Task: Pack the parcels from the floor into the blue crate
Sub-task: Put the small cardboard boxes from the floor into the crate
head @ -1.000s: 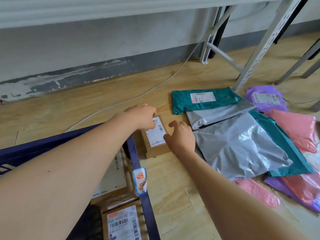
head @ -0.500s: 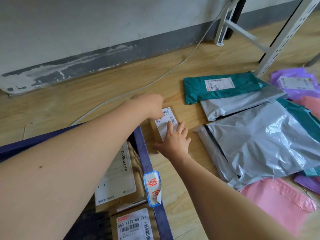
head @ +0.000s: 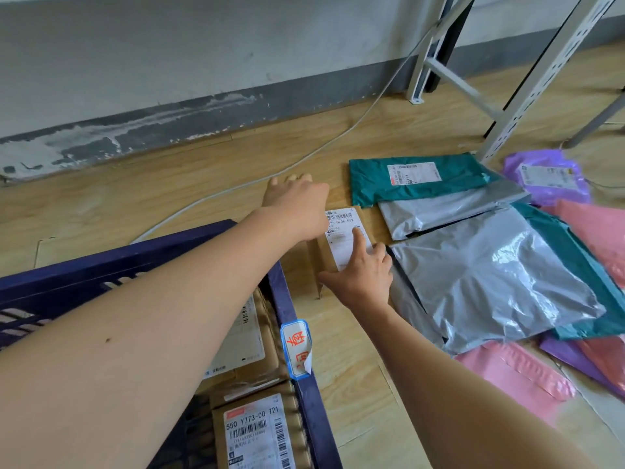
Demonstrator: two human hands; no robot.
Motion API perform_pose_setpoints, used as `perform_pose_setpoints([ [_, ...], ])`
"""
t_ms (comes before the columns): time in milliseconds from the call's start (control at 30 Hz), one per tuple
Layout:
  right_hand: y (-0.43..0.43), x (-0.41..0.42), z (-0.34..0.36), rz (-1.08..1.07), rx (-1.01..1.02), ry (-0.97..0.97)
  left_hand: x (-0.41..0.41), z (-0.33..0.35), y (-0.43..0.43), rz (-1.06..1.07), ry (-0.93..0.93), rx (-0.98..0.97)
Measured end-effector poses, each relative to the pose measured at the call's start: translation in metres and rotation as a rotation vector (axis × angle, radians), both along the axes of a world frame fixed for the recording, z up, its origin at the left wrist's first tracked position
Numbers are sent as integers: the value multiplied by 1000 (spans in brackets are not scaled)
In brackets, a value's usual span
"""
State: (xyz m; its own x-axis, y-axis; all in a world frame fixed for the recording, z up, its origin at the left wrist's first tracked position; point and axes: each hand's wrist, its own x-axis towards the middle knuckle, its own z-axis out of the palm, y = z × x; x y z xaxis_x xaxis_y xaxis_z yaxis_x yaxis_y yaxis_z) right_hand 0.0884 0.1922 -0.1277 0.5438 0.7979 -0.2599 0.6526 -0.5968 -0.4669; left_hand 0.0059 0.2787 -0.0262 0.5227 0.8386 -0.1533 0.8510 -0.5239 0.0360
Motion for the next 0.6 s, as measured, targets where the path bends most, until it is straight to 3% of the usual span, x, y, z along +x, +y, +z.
perform_pose_setpoints([
  [200, -25, 10, 55, -33, 95, -23, -4, 17, -27, 33, -235, 52],
  [367, -61, 5, 101, -43, 148, -68, -14, 38, -69, 132, -528, -93],
  [600, -118, -9, 163, -46, 203, -99, -45, 73, -127, 229, -691, -230],
])
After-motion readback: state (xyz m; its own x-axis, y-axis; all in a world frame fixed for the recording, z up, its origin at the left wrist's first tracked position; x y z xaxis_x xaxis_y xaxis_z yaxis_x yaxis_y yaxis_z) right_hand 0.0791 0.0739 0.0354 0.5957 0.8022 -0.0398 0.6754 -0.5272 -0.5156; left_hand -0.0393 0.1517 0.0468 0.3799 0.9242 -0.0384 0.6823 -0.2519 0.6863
